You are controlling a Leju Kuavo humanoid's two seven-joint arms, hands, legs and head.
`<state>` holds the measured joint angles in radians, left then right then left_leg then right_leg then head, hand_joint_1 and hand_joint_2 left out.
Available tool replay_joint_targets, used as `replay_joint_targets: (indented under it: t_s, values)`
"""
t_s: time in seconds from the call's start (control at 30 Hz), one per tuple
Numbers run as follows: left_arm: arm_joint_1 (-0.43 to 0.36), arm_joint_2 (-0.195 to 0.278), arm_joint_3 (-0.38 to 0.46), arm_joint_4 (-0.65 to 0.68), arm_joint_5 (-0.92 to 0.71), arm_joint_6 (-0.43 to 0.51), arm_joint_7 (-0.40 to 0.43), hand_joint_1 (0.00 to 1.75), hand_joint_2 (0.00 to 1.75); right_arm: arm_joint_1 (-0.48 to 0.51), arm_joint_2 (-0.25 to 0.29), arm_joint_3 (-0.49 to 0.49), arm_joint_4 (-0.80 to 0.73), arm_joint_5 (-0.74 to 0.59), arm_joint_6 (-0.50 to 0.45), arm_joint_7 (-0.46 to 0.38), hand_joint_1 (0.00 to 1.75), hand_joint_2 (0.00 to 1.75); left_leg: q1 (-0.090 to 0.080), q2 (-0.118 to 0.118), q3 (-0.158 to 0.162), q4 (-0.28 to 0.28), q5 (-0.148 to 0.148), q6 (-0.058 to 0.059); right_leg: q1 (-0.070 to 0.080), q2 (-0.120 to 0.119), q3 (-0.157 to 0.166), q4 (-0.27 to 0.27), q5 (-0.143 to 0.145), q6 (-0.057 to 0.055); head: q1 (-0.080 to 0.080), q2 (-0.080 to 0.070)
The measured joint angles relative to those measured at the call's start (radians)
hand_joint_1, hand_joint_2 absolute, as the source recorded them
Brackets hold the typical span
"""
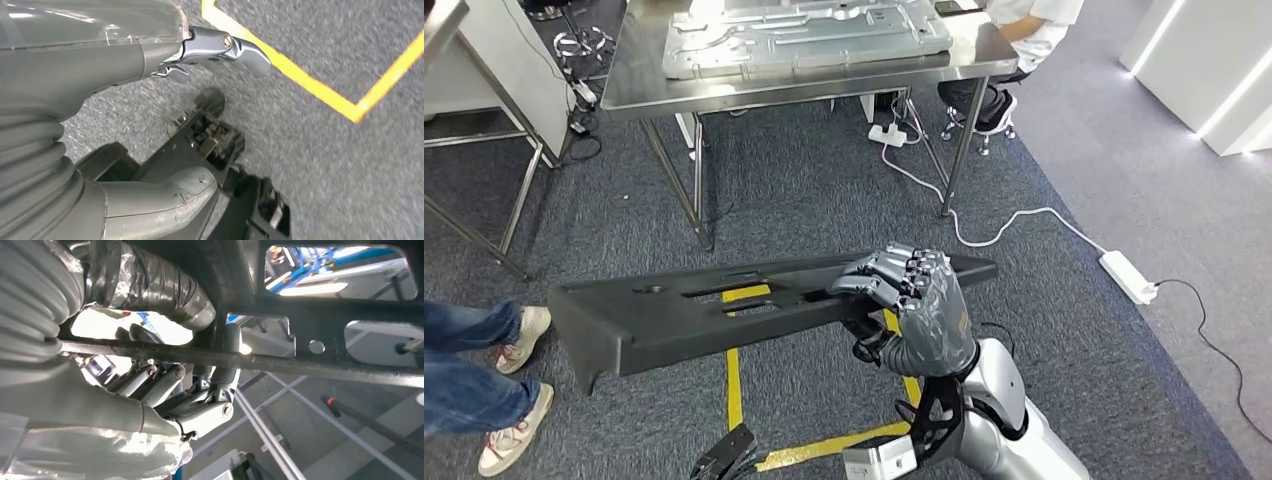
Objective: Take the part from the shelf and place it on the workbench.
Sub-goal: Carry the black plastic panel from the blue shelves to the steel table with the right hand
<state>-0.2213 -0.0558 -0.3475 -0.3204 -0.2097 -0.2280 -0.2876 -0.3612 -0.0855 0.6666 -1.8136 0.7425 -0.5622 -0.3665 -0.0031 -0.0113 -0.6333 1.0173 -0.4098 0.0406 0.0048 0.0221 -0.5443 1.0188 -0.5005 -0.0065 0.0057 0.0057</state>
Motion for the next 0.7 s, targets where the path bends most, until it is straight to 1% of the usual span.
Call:
replay_joint_targets:
  t_s: [0.03, 0.07, 0.1, 0.13, 0.17, 0.2, 0.23, 0.27, 0.3, 0.33, 0.37, 0.4, 0.43, 0.47, 0.53, 0.57, 0.6, 0.63, 0.67, 0.7]
  values:
    - [0.000, 0.000, 0.000, 0.000, 0.000, -0.002, -0.003, 0.00, 1.75, 0.001, 0.000, 0.001, -0.001, 0.001, 0.000, 0.000, 1.75, 1.75, 0.003, 0.001, 0.006, -0.009, 0.003, 0.002, 0.000, -0.002, 0.000, 0.004, -0.007, 0.004, 0.000, 0.000]
    - [0.001, 0.000, 0.000, 0.000, 0.000, -0.004, -0.006, 0.00, 1.75, 0.001, 0.000, 0.001, -0.003, 0.002, -0.001, 0.000, 1.75, 1.75, 0.006, 0.002, 0.013, -0.018, 0.005, 0.006, 0.000, -0.005, -0.008, 0.024, -0.022, 0.009, 0.000, 0.000]
    - [0.001, 0.000, 0.000, 0.000, 0.000, -0.005, -0.008, 0.00, 1.75, 0.003, 0.000, 0.002, -0.004, 0.004, -0.001, 0.000, 1.75, 1.75, 0.009, 0.003, 0.020, -0.026, 0.006, 0.008, -0.001, -0.008, -0.027, 0.065, -0.045, 0.013, 0.000, 0.000]
    - [0.002, 0.000, 0.000, 0.000, -0.001, -0.005, -0.010, 0.00, 1.75, 0.005, -0.001, 0.003, -0.005, 0.007, -0.001, 0.000, 1.75, 1.75, 0.008, 0.003, 0.023, -0.028, 0.005, 0.010, -0.004, -0.011, -0.058, 0.123, -0.073, 0.018, 0.000, 0.000]
    - [0.003, 0.000, 0.000, 0.000, -0.002, -0.005, -0.011, 0.00, 1.75, 0.009, -0.001, 0.004, -0.006, 0.009, -0.001, 0.000, 1.75, 1.75, 0.008, 0.003, 0.023, -0.028, 0.002, 0.012, -0.008, -0.011, -0.097, 0.189, -0.099, 0.022, 0.000, 0.000]
    - [0.005, 0.000, 0.000, 0.000, -0.003, -0.005, -0.012, 0.00, 1.75, 0.012, -0.002, 0.005, -0.006, 0.011, -0.001, 0.000, 1.75, 1.75, 0.008, 0.003, 0.024, -0.027, -0.001, 0.012, -0.012, -0.012, -0.131, 0.242, -0.113, 0.026, 0.000, 0.000]
    - [0.008, 0.000, 0.000, 0.000, -0.004, -0.006, -0.012, 0.00, 1.75, 0.016, -0.002, 0.006, -0.006, 0.013, -0.001, 0.000, 1.75, 1.75, 0.008, 0.003, 0.024, -0.025, -0.004, 0.011, -0.016, -0.012, -0.155, 0.270, -0.110, 0.030, 0.000, 0.000]
    - [0.010, 0.000, 0.000, 0.000, -0.005, -0.006, -0.012, 0.00, 1.75, 0.018, -0.003, 0.006, -0.006, 0.014, -0.001, 0.000, 1.75, 1.75, 0.010, 0.003, 0.026, -0.022, -0.008, 0.009, -0.021, -0.014, -0.158, 0.258, -0.086, 0.034, 0.000, 0.000]
    - [0.011, 0.000, 0.000, 0.000, -0.005, -0.006, -0.012, 0.00, 1.75, 0.018, -0.003, 0.007, -0.006, 0.014, -0.001, 0.000, 1.75, 1.75, 0.012, 0.002, 0.028, -0.017, -0.013, 0.005, -0.026, -0.016, -0.143, 0.211, -0.048, 0.038, 0.000, 0.000]
    - [0.011, 0.000, 0.000, 0.000, -0.005, -0.005, -0.012, 0.00, 1.75, 0.018, -0.003, 0.007, -0.006, 0.015, -0.001, 0.000, 1.75, 1.75, 0.014, 0.002, 0.029, -0.010, -0.020, -0.001, -0.030, -0.018, -0.117, 0.145, -0.010, 0.043, 0.000, 0.000]
    - [0.010, 0.000, 0.000, 0.000, -0.005, -0.005, -0.012, 0.00, 1.75, 0.018, -0.003, 0.007, -0.006, 0.015, -0.001, 0.000, 1.75, 1.75, 0.013, 0.000, 0.028, -0.001, -0.027, -0.008, -0.032, -0.019, -0.093, 0.085, 0.019, 0.045, 0.001, 0.000]
    - [0.009, 0.000, 0.000, 0.000, -0.005, -0.005, -0.012, 0.00, 1.75, 0.018, -0.003, 0.007, -0.006, 0.016, -0.001, 0.000, 1.75, 1.75, 0.013, -0.001, 0.026, 0.005, -0.033, -0.015, -0.033, -0.017, -0.077, 0.048, 0.033, 0.043, 0.000, 0.000]
    - [0.009, 0.000, 0.000, 0.000, -0.005, -0.005, -0.011, 0.00, 1.75, 0.018, -0.003, 0.008, -0.006, 0.017, -0.002, 0.001, 1.75, 1.75, 0.011, -0.001, 0.024, 0.010, -0.037, -0.021, -0.032, -0.015, -0.071, 0.032, 0.034, 0.038, 0.000, 0.000]
    - [0.008, 0.000, 0.000, 0.000, -0.005, -0.005, -0.010, 0.00, 1.75, 0.018, -0.003, 0.008, -0.006, 0.018, -0.002, 0.002, 1.75, 1.75, 0.010, -0.002, 0.023, 0.012, -0.038, -0.026, -0.029, -0.012, -0.073, 0.034, 0.032, 0.030, 0.000, 0.000]
    - [0.009, 0.000, 0.000, 0.000, -0.006, -0.008, -0.009, 0.00, 1.75, 0.018, -0.002, 0.009, -0.006, 0.019, -0.002, 0.004, 1.75, 1.75, 0.013, -0.001, 0.023, 0.016, -0.043, -0.034, -0.028, -0.011, -0.073, 0.032, 0.034, 0.014, 0.000, 0.000]
    - [0.008, 0.000, 0.000, 0.000, -0.006, -0.010, -0.009, 0.00, 1.75, 0.018, -0.002, 0.009, -0.006, 0.019, -0.001, 0.004, 1.75, 1.75, 0.014, 0.001, 0.017, 0.031, -0.055, -0.038, -0.027, -0.011, -0.071, 0.031, 0.035, 0.007, 0.000, 0.000]
    - [0.008, 0.000, 0.000, 0.000, -0.007, -0.013, -0.009, 0.00, 1.75, 0.017, -0.002, 0.009, -0.006, 0.019, -0.001, 0.005, 1.75, 1.75, 0.015, 0.003, 0.002, 0.065, -0.077, -0.040, -0.026, -0.012, -0.070, 0.029, 0.035, 0.001, 0.000, 0.000]
    - [0.007, 0.000, 0.000, 0.000, -0.008, -0.016, -0.010, 0.00, 1.75, 0.017, -0.002, 0.009, -0.006, 0.019, 0.000, 0.005, 1.75, 1.75, 0.015, 0.005, -0.022, 0.118, -0.106, -0.042, -0.024, -0.013, -0.069, 0.029, 0.034, -0.004, 0.000, 0.000]
    - [0.007, 0.000, 0.000, 0.000, -0.009, -0.020, -0.010, 0.00, 1.75, 0.017, -0.002, 0.010, -0.006, 0.020, 0.001, 0.005, 1.75, 1.75, 0.015, 0.006, -0.053, 0.185, -0.138, -0.043, -0.021, -0.014, -0.069, 0.029, 0.033, -0.008, 0.000, 0.000]
    - [0.008, 0.000, 0.000, 0.000, -0.010, -0.023, -0.011, 0.00, 1.75, 0.017, -0.002, 0.010, -0.006, 0.020, 0.002, 0.005, 1.75, 1.75, 0.015, 0.006, -0.084, 0.248, -0.160, -0.042, -0.017, -0.015, -0.069, 0.029, 0.032, -0.011, 0.000, 0.000]
